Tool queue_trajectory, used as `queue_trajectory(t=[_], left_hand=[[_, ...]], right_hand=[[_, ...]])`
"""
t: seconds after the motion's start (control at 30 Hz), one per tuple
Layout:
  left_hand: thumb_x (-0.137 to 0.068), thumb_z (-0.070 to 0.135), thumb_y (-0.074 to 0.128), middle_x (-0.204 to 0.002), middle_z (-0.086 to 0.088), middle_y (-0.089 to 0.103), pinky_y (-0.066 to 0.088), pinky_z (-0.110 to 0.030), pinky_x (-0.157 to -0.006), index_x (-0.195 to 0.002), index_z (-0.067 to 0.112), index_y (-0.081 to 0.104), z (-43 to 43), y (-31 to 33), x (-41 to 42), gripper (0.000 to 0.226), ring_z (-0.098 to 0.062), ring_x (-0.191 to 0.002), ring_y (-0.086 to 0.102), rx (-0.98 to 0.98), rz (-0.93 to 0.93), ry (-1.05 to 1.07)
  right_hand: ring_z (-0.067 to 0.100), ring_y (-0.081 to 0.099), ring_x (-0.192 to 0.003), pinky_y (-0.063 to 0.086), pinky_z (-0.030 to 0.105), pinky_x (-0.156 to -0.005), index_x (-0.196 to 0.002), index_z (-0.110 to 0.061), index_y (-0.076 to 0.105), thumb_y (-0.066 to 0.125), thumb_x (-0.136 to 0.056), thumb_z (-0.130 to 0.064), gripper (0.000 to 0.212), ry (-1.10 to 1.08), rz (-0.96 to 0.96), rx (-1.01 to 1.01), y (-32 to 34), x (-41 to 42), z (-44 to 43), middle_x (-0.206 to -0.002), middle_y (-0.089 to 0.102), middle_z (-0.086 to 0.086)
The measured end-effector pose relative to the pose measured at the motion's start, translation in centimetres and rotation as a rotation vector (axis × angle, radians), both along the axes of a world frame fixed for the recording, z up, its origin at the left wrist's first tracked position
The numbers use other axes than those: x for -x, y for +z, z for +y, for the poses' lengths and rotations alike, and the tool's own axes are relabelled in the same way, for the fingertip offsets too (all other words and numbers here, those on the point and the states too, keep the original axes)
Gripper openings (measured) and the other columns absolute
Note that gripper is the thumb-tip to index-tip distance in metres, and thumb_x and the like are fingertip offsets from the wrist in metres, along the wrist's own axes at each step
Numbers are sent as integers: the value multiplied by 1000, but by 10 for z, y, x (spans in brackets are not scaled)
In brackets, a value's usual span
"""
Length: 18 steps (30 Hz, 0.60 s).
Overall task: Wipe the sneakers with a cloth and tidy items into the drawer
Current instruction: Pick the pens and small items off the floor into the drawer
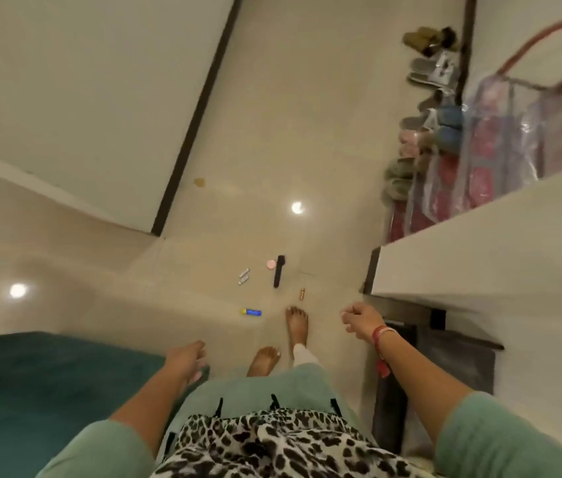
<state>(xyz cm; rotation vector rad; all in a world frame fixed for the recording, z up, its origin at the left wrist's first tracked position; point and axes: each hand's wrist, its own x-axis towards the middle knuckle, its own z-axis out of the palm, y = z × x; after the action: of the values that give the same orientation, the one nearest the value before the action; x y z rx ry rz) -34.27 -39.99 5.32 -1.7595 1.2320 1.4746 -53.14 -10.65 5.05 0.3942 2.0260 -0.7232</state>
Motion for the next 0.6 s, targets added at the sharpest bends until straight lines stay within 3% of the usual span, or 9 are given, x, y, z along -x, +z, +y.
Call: queue_trajectory(t=[0.1, 0.17, 0.23, 0.3, 0.37, 0.4, 0.53, 0.6], left_hand=[[-97, 19, 52, -90, -7, 60, 46, -31, -74, -85, 10, 57, 1, -21, 27, 16, -17, -75, 57, 13, 38, 78], [-97, 17, 52, -83, -4, 59, 44, -29, -68, -84, 13, 56, 0, -39, 48, 14, -15, -71, 56, -1, 67, 52], [-97, 15, 52, -76, -3, 57, 37, -22, -55, -88, 14, 57, -7, -52, 68, 10, -12, -63, 56, 11, 98, 17], [-98, 15, 50, -73, -3, 55, 32, -16, -44, -89, 15, 56, -19, -86, 89, 11, -5, -49, 56, 52, 102, 44], [-99, 14, 48, -74, -2, 54, 32, -14, -41, -83, 17, 54, -27, -126, 105, 18, -2, -43, 55, 74, 97, 79], [-99, 13, 47, -75, -1, 54, 33, -14, -41, -81, 18, 53, -28, -147, 111, 20, -1, -41, 55, 82, 103, 110], [-96, 12, 52, -78, 0, 57, 35, -20, -54, -81, 20, 55, -17, -251, 118, 18, -10, -61, 55, 39, 106, 119], [-91, 9, 58, -80, -3, 59, 38, -18, -52, -82, 18, 56, -1, -303, 110, 13, -15, -66, 54, 17, 101, 77]], right_hand=[[19, 59, -75, 47, 25, -63, -83, -14, 60, 55, -89, -13, 7, 116, -41, 7, -22, 38, -19, -85, 61, 6], [22, 61, -79, 50, 34, -77, -78, -17, 60, 57, -88, -15, 11, 181, -43, 3, -40, 63, -32, -81, 62, 4], [23, 61, -82, 51, 36, -82, -73, -21, 59, 58, -87, -14, 16, 188, -29, 21, -59, 86, -43, -82, 62, 3], [23, 61, -82, 53, 30, -70, -77, -17, 61, 58, -88, -13, 12, 188, -20, 29, -95, 111, -58, -89, 62, 7], [21, 60, -80, 45, 18, -55, -87, -12, 62, 57, -89, -11, 6, 170, -19, 26, -136, 128, -70, -93, 62, 9], [21, 60, -79, 43, 17, -54, -91, -11, 63, 57, -89, -11, 6, 167, -8, 17, -163, 132, -74, -94, 62, 10], [29, 61, -100, 51, 35, -86, -99, -7, 66, 58, -88, -14, 15, 280, -37, -177, -287, 123, -75, -108, 65, 13], [31, 60, -100, 49, 32, -80, -103, -4, 65, 56, -89, -14, 20, 385, -82, -314, -348, 109, -75, -108, 65, 14]])
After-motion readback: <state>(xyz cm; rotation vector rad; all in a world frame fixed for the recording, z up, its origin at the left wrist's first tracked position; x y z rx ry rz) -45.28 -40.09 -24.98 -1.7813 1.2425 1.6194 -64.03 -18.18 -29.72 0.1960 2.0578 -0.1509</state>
